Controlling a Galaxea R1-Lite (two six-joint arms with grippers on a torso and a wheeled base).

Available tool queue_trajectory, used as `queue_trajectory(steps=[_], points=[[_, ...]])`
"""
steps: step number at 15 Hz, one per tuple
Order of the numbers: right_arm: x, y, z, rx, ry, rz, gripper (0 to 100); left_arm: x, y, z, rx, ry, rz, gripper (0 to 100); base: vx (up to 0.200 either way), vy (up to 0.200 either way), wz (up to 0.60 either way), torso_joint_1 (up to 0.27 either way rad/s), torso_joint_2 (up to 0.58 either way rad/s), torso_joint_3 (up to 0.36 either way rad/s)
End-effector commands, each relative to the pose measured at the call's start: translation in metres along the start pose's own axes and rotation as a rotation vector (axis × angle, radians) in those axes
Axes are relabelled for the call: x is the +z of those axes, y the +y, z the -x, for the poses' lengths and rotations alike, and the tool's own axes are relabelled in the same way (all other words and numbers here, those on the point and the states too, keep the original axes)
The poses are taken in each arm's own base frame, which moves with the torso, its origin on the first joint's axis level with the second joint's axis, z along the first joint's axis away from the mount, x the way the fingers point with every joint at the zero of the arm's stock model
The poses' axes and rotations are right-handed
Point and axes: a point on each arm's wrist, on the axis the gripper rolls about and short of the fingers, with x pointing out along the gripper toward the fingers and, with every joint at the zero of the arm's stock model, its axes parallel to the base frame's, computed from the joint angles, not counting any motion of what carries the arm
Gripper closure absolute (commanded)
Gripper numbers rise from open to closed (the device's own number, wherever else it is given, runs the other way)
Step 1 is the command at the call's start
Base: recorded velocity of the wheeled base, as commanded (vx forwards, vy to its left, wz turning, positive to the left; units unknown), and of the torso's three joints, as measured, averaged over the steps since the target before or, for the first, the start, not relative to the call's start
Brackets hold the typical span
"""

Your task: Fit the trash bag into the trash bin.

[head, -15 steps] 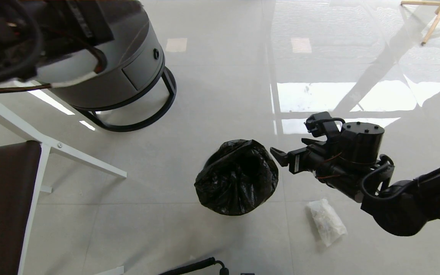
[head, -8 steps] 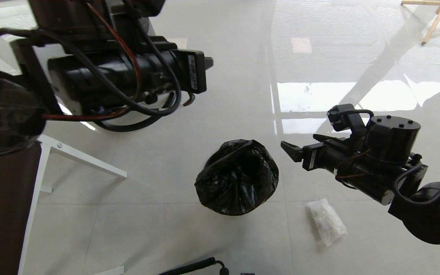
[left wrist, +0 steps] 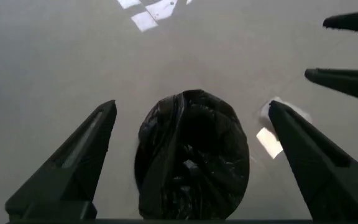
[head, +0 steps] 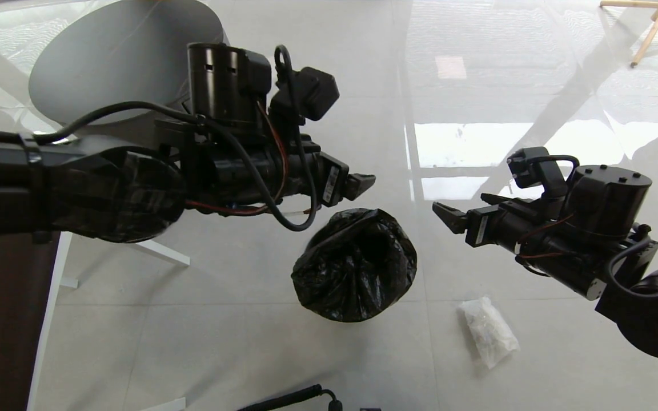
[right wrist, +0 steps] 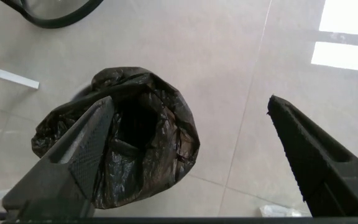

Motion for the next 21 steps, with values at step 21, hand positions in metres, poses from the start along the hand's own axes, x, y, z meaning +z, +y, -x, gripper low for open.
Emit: queue_trajectory(steps=[21], points=[[0.002,-0.005,-0.002,-0.014,-0.014,-0.001,0,-0.127,0.003,-0.100,0.026,0.245,-0.108,0,0.000,0.000,0.00,0.000,0.00,0.000]])
